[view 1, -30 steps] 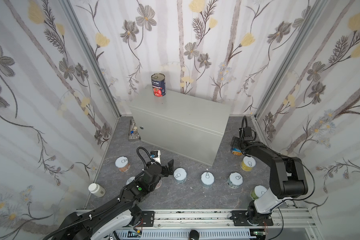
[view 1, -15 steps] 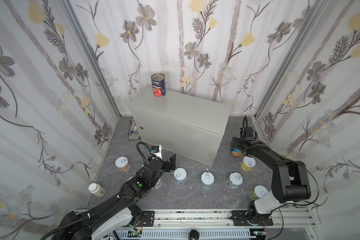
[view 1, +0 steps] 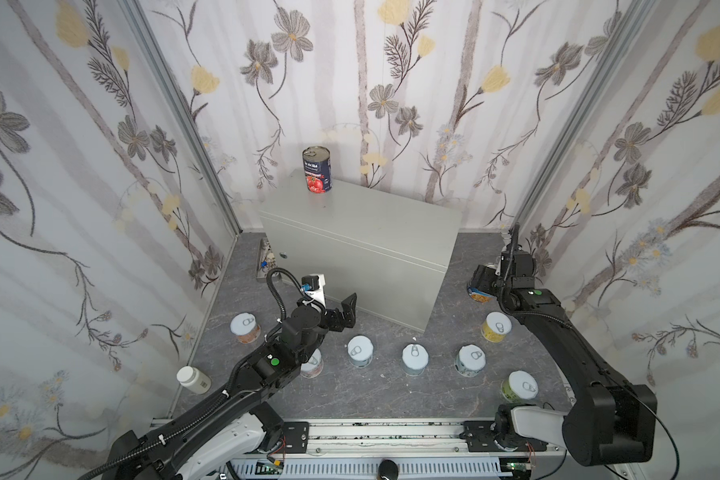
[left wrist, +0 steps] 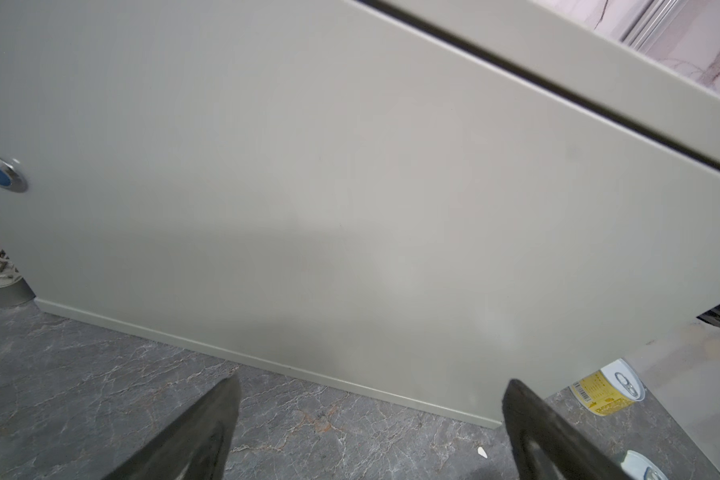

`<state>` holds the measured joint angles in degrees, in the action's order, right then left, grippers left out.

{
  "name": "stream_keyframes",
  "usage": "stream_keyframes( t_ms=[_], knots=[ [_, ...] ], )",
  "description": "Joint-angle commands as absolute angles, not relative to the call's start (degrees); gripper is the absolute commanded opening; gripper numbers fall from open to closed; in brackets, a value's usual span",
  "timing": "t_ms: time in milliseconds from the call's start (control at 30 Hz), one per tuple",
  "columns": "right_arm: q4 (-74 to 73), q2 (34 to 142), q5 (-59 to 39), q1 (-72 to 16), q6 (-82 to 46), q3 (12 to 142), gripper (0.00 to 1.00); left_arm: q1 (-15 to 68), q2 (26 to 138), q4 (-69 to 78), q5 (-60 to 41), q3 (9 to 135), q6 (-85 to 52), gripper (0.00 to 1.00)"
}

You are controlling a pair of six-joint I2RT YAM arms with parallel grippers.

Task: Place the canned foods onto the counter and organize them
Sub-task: 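Carry the Progresso can with right gripper up onto the cabinet top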

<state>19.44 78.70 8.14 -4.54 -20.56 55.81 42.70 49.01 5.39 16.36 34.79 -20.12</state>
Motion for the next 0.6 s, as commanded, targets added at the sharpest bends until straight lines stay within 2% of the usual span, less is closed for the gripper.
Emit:
stream_keyframes(
  t_ms=[0,333,567],
  knots=[
    [15.9,74.4,5.3,-4.6,-22.2,56.8,0.45,42.7,48.8,2.5,16.3,37.7,-17.9,1.00],
    [25.5,66.1,3.6,-6.0,-21.7,64.6,0.41,42.7,48.8,-3.2,15.1,46.3,-16.0,1.00],
    [35.2,63.9,3.2,-6.7,-18.5,77.3,0.41,42.7,48.9,-6.6,16.0,50.9,-14.4,1.00]
  ],
)
